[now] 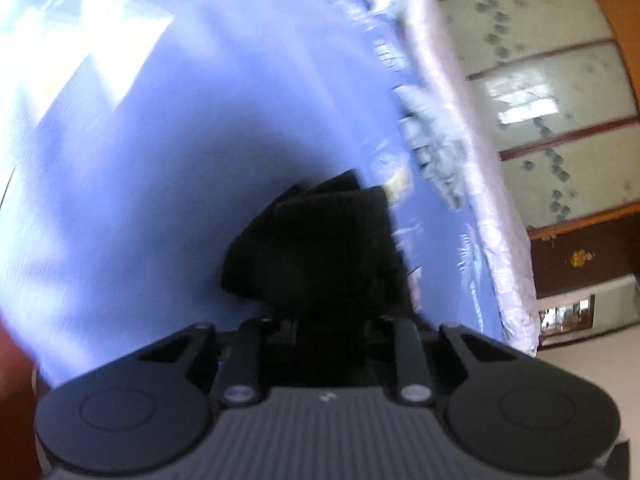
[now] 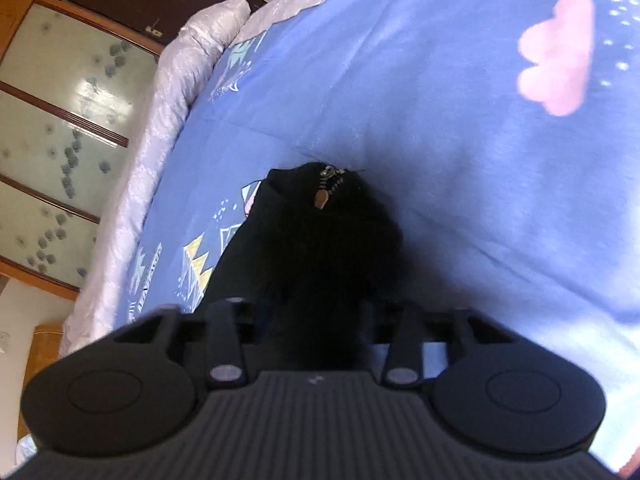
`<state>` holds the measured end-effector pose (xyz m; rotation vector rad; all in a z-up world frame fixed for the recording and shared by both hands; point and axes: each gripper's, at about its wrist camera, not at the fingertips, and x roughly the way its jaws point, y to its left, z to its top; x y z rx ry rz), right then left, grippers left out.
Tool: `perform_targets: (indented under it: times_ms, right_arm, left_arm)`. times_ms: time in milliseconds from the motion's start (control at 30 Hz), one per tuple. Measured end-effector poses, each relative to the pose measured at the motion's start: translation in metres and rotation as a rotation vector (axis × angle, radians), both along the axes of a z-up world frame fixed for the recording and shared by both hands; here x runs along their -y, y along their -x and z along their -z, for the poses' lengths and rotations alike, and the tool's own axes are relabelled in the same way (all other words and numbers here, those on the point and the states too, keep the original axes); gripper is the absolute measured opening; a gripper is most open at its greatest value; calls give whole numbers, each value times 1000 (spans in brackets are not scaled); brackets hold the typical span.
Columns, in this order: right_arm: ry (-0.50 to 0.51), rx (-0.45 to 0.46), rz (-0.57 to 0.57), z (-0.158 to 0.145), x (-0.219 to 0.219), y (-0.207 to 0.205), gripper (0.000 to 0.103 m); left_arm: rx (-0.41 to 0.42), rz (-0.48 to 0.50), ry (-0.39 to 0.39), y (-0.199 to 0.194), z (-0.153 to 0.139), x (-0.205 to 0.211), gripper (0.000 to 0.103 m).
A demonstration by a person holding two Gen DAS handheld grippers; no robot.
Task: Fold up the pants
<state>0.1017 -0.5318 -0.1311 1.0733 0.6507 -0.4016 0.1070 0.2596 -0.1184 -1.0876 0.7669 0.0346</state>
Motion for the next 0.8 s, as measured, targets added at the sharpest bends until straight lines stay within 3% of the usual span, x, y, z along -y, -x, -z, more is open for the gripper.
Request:
perform_targets:
  times_ms: [67, 200, 300, 367, 433, 533, 567, 600, 667, 800]
  right_arm:
    - [17, -13, 3, -8, -3, -5, 11]
    - [49, 151, 4, -43, -13, 21, 9]
    - [39, 198, 14, -51, -20, 50, 9]
    - [34, 173, 20, -42, -26, 67, 9]
    - [24, 118, 27, -25, -31, 81, 9]
    - [-51, 50, 64, 9, -31, 97, 8]
    - [-102, 93, 96, 15, -28, 105, 9]
    - [-139, 104, 114, 16, -25, 109, 12]
    - [-159, 100, 125, 12, -24, 109, 18]
    - [-104, 110, 96, -5, -32, 99, 50]
  left_arm:
    - [69, 14, -12, -12, -23, -5, 19]
    - [256, 50, -108, -20, -82, -7, 19]
    - [327, 33, -135, -10, -99, -12, 19]
    - [298, 8, -135, 2, -90, -22, 20]
    - [187, -3, -134, 3, -66, -31, 22]
    - [-139, -9, -125, 4, -10, -39, 27]
    - [-171, -24, -94, 11, 2, -40, 32]
    - [-140, -48, -51, 21, 7, -42, 34]
    - [-128, -77, -28, 34, 4, -45, 49]
    - [-84, -86, -63, 55, -19, -48, 49]
